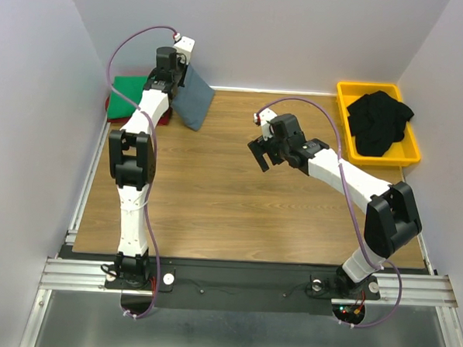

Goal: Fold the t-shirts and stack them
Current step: Neatly place the folded tshirt to the corner

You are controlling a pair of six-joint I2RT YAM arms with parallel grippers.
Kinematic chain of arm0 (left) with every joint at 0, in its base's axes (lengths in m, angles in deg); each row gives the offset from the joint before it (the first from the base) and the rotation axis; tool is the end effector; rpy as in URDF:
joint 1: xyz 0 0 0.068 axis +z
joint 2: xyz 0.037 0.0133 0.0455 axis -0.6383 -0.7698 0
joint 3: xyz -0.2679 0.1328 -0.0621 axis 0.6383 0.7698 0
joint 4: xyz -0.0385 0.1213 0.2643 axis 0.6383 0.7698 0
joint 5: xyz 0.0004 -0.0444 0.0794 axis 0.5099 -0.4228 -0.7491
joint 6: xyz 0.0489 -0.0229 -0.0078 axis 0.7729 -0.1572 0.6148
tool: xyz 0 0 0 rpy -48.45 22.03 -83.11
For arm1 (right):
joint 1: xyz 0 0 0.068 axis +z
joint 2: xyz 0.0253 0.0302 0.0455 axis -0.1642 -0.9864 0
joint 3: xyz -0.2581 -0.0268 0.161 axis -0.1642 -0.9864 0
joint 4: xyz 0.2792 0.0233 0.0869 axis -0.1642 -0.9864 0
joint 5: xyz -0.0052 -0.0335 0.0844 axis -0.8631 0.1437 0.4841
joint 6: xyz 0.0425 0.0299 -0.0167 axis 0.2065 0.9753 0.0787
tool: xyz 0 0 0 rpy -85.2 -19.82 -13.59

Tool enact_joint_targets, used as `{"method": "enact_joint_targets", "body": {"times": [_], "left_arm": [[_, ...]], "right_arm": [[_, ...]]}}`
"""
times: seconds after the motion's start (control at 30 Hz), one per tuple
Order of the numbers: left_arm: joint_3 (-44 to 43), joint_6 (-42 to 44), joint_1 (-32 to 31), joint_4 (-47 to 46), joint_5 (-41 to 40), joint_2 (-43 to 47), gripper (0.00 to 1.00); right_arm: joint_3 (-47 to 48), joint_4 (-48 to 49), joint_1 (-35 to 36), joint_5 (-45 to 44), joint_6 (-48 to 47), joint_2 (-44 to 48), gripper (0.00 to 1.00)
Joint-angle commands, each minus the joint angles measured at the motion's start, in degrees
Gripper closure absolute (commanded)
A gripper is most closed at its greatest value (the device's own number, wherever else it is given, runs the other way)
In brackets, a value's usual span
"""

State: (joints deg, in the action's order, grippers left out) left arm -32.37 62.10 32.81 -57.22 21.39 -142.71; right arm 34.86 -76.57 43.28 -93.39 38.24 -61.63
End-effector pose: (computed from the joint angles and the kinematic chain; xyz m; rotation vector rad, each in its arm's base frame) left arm 0.6030 -0.0723 0.3254 0.3875 1.7338 0.1568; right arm 0.3403 0.2215 0.2913 -0.8003 2.1554 0.0354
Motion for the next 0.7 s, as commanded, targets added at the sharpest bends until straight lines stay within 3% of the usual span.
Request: {"method": "enact_joint_targets", "body": {"times": [0.0,0.67], "left_arm": [[-5.11,2.20,0.96,-3.48,-0.32,6.04,0.98],[-7.48,2.20,1.67,-3.21,0.21,9.65,0.99]], "right_arm": [[0.71,1.00,0.01,0.12,-0.02,0.61,0.00],[0.97,0.91,0.01,0.29,-0.02,0.08,0.00]]}}
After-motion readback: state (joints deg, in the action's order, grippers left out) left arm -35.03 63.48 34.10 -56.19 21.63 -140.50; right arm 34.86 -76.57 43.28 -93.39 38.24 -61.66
